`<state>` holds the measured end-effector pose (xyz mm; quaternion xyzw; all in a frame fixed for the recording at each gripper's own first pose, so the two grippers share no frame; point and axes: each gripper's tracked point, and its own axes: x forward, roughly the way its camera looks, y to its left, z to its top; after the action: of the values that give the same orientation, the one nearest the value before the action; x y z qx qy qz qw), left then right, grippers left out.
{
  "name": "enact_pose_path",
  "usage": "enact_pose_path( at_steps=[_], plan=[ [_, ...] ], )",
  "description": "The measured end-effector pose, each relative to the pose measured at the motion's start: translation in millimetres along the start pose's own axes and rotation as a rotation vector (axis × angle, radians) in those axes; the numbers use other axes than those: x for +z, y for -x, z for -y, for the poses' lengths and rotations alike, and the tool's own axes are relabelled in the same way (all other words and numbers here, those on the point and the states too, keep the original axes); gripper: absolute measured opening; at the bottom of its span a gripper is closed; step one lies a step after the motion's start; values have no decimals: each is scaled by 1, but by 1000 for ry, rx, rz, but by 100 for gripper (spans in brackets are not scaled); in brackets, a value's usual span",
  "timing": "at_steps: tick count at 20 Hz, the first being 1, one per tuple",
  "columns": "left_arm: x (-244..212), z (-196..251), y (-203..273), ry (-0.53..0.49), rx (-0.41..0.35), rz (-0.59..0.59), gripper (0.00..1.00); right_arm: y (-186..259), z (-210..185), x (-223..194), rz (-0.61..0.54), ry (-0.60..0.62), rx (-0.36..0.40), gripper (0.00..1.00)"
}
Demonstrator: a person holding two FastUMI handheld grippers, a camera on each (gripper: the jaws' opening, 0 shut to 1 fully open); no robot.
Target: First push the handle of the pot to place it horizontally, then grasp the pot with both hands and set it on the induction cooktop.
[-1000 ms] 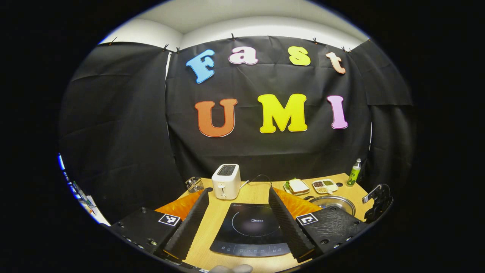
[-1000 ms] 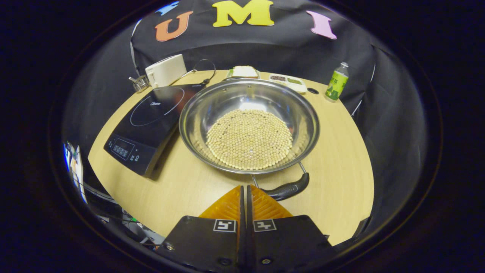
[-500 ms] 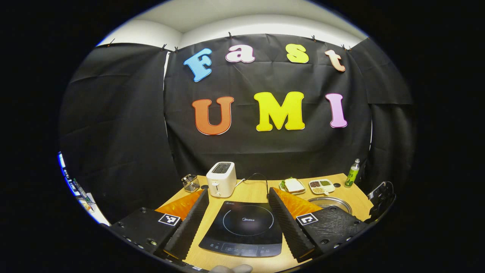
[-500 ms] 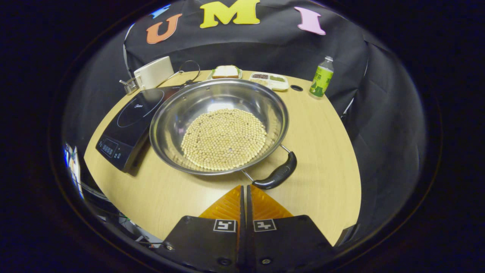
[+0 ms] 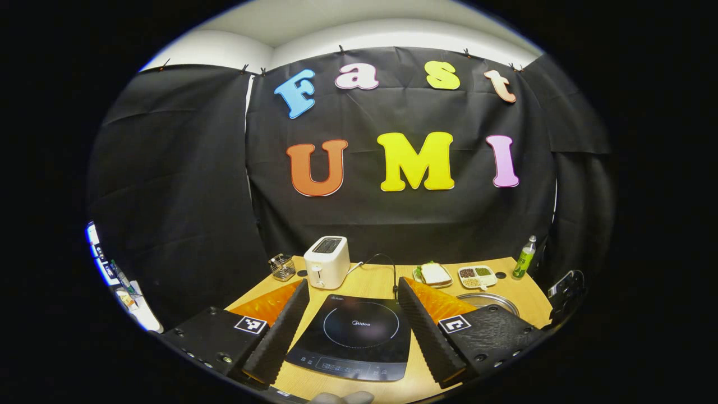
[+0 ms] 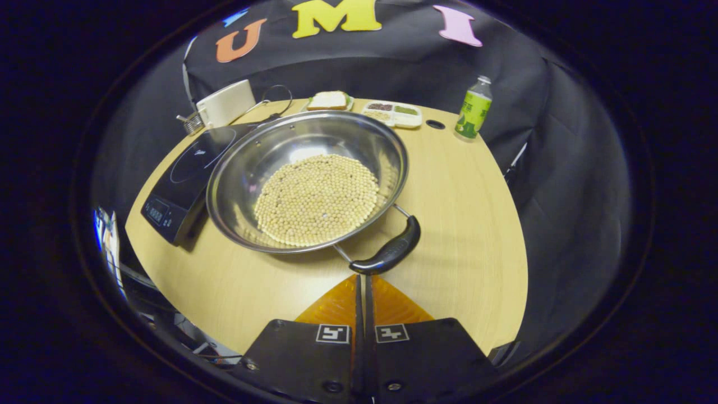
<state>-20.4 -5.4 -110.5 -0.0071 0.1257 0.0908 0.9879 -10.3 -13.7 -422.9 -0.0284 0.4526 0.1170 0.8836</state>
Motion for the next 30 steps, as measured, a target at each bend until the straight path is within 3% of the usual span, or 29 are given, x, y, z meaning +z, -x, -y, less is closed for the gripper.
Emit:
enact_pose_path(
  at_steps=[8,20,30],
  plan=[
    [6,-2,2,-6,13,15,95,-1,-8,16,22,-3,27,4],
    [2,6,0,-2,22,4,95,-5,56,30,38,9,-67,0],
    [-1,17,-2,-16,53,-11,95,-24,86,59,75,64,-92,4]
  ],
)
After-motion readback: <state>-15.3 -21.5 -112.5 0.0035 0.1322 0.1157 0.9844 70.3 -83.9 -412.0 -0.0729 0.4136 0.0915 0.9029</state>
